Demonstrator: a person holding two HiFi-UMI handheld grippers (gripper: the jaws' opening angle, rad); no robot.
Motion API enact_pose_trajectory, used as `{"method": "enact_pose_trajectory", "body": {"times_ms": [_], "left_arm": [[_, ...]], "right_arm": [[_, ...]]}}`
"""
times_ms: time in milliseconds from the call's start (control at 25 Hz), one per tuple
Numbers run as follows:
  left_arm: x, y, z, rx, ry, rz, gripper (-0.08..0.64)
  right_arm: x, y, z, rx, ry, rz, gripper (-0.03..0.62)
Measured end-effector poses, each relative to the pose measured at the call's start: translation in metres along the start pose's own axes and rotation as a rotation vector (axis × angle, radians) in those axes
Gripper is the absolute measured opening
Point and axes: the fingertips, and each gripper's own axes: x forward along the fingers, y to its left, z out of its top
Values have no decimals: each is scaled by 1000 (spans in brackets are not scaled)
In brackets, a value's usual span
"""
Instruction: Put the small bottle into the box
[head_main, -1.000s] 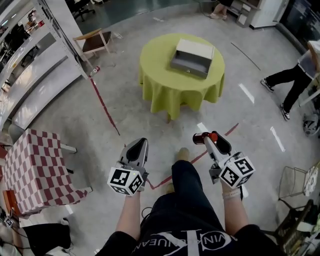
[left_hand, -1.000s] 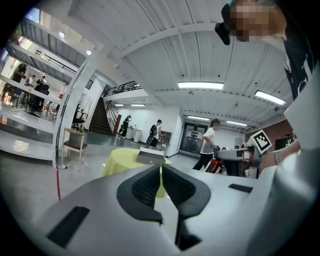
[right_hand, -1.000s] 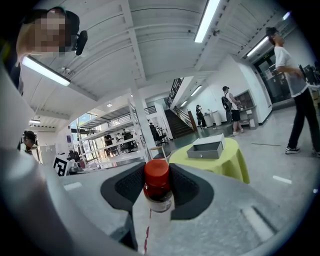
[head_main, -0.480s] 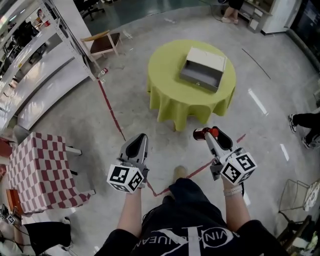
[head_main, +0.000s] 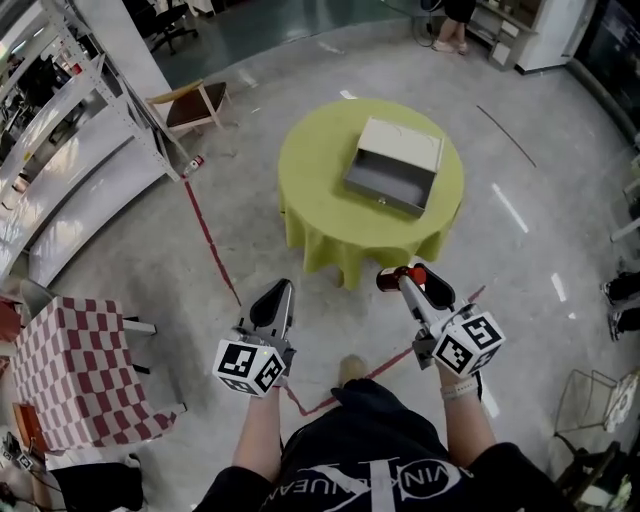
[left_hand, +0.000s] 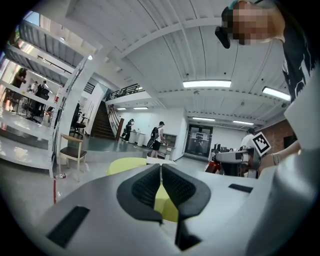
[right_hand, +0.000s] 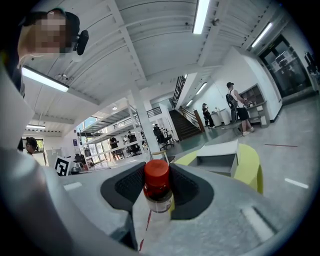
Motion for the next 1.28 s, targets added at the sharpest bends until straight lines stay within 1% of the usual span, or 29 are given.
{"method": "enact_pose_trajectory", "body": {"times_ms": [160, 400, 640, 720, 840, 1000, 1120, 1280], "left_arm": [[22, 5, 5, 10, -3, 12, 20], [43, 8, 2, 12, -7, 24, 20], [55, 6, 4, 19, -3, 29, 20], [56, 4, 7, 26, -4, 28, 20], [57, 1, 4, 34, 9, 26, 20], [61, 6, -7, 22, 39, 29, 20], [73, 6, -13, 16, 61, 15, 20], [99, 6, -14, 20, 82, -28, 20]], "right_arm": [[14, -20, 8, 1, 0, 8, 149], [29, -41, 10, 5, 10, 15, 149], [30, -53, 13, 10, 12, 11, 149], [28, -58, 14, 14, 3, -3, 149], [27, -65, 14, 27, -6, -17, 149], [31, -72, 8, 51, -3, -24, 149], [33, -83, 6, 68, -1, -48, 149], [40, -99, 12, 81, -24, -85, 149]]}}
